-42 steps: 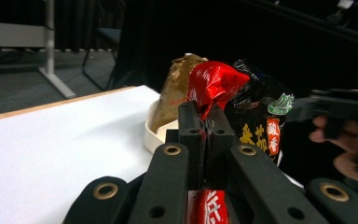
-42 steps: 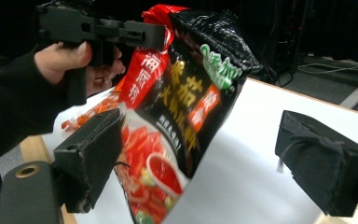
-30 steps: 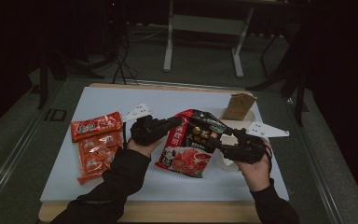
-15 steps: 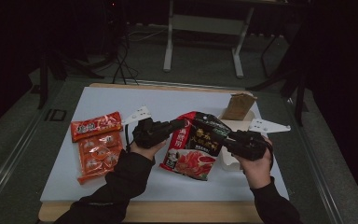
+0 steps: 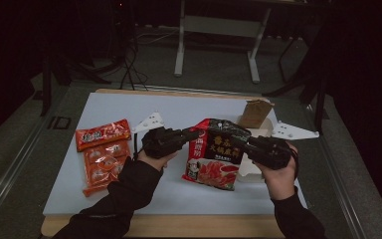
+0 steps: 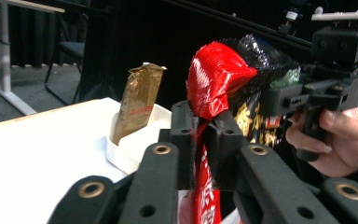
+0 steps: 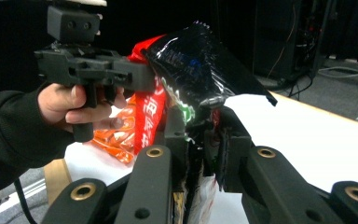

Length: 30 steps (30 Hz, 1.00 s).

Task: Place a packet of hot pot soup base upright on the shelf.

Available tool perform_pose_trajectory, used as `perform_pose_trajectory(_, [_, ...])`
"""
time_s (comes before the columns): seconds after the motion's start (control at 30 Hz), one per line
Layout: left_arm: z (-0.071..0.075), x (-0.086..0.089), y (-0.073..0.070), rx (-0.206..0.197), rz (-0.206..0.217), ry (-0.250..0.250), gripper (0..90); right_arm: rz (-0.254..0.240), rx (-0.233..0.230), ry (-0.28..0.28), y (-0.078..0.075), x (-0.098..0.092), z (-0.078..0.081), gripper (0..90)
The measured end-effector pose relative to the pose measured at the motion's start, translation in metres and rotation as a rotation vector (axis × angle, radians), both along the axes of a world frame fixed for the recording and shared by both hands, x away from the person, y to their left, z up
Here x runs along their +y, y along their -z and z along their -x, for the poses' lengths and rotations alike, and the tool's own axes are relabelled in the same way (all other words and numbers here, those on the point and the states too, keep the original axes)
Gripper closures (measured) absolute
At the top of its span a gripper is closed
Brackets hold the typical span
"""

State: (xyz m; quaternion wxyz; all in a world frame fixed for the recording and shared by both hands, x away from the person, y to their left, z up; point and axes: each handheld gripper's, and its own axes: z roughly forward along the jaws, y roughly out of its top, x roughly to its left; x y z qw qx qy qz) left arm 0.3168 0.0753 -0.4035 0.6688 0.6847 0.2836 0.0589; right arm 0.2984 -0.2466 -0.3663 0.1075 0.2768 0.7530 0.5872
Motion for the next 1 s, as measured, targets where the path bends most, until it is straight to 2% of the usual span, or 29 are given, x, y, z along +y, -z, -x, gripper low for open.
perform_pose_trajectory(0.07, [-0.001, 0.0, -0.001, -0.007, 0.002, 0.007, 66.5, 0.006, -0.01, -0.009, -0.005, -0.001, 0.0, 77.7])
perform_pose_trajectory(0.17, [-0.002, 0.0, -0.001, 0.004, -0.002, 0.011, 52.4, 0.024, -0.034, -0.011, -0.013, -0.001, 0.0, 77.6])
perform_pose_trajectory(0.2, [-0.003, -0.001, -0.002, 0.019, -0.014, 0.011, 46.4, 0.019, -0.037, -0.011, -0.015, -0.002, 0.0, 77.6])
perform_pose_trajectory(0.27, [0.0, -0.001, -0.003, 0.01, -0.047, -0.021, 36.4, 0.02, -0.046, -0.016, -0.019, -0.005, -0.001, 77.7])
perform_pose_trajectory(0.33, [0.001, 0.001, -0.004, 0.023, -0.039, -0.019, 27.4, 0.006, -0.051, -0.019, -0.024, -0.008, -0.003, 77.7])
perform_pose_trajectory(0.43, [0.004, 0.005, -0.005, 0.017, -0.059, -0.027, 14.8, 0.01, -0.069, -0.007, -0.031, -0.013, -0.005, 77.6])
perform_pose_trajectory(0.53, [0.007, 0.008, -0.005, 0.007, -0.07, -0.012, 13.9, 0.017, -0.084, 0.008, -0.037, -0.018, -0.007, 77.5])
perform_pose_trajectory(0.57, [0.009, 0.009, -0.006, 0.001, -0.087, -0.019, 13.9, 0.017, -0.084, 0.008, -0.037, -0.018, -0.007, 77.5])
perform_pose_trajectory(0.6, [0.01, 0.01, -0.006, 0.005, -0.091, -0.014, 6.8, 0.009, -0.091, 0.02, -0.039, -0.023, -0.009, 77.5])
perform_pose_trajectory(0.63, [0.012, 0.012, -0.005, 0.006, -0.087, -0.008, 6.8, 0.009, -0.091, 0.02, -0.039, -0.023, -0.009, 77.5])
perform_pose_trajectory(0.67, [0.014, 0.013, -0.005, 0.006, -0.097, -0.011, 2.8, 0.01, -0.099, 0.031, -0.042, -0.027, -0.011, 77.6])
perform_pose_trajectory(0.87, [0.025, 0.022, -0.003, -0.024, -0.13, -0.029, 2.0, 0.006, -0.112, 0.065, -0.045, -0.038, -0.017, 77.3])
perform_pose_trajectory(0.9, [0.026, 0.024, -0.002, -0.035, -0.142, -0.025, 2.1, 0.008, -0.117, 0.083, -0.045, -0.041, -0.02, 77.2])
perform_pose_trajectory(0.93, [0.029, 0.026, 0.001, -0.056, -0.172, -0.032, 2.1, 0.01, -0.123, 0.089, -0.045, -0.043, -0.021, 77.2])
perform_pose_trajectory(0.97, [0.029, 0.026, 0.001, -0.056, -0.172, -0.032, 2.1, 0.01, -0.123, 0.089, -0.045, -0.043, -0.021, 77.2])
perform_pose_trajectory(1.0, [0.033, 0.028, 0.005, -0.094, -0.189, -0.044, 2.1, 0.015, -0.144, 0.092, -0.045, -0.048, -0.025, 77.2])
